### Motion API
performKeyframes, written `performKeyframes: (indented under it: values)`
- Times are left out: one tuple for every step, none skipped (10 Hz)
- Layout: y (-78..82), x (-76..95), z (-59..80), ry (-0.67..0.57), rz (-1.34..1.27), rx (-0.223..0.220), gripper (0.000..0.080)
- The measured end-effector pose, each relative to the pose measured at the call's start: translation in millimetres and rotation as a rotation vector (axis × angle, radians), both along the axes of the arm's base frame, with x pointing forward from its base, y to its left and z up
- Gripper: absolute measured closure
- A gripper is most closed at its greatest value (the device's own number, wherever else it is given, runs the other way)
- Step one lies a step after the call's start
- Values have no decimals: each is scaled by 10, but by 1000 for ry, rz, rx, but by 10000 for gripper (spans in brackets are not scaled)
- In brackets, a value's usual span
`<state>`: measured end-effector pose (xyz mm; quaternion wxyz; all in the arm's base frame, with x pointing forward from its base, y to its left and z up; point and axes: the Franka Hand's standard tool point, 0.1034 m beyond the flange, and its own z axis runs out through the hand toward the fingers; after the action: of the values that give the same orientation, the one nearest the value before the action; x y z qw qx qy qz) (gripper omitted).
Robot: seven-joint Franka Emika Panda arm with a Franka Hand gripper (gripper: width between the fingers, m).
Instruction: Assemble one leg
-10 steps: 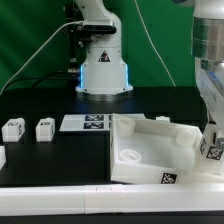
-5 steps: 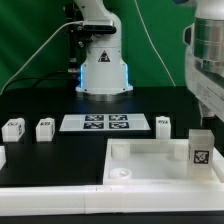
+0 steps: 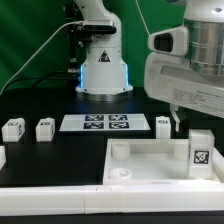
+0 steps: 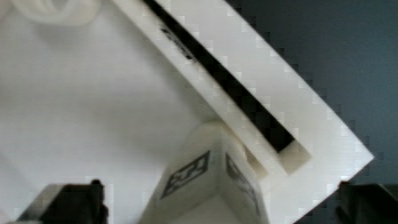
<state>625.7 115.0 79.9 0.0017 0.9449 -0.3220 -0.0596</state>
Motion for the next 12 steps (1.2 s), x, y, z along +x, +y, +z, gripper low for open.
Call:
performKeyframes:
  values:
    - [-24,4,0,-3,84,9,150]
    - [-49,9,0,-8,220,25,150]
    - [-67,12,0,-12,324,37,150]
    - [-95,17,0,-15,407,47,150]
    - [-126,27,4,-21,526,60,150]
    - [-138,31,5,-22,535,62,150]
    - [-140,34,5,-24,535,61,150]
    - [-140,33,1,-24,534,61,173]
    - [-140,32,0,-24,534,61,173]
    - [-140,32,0,-24,534,61,343]
    - [-139,32,0,-24,534,61,343]
    - [-137,32,0,-24,512,59,508]
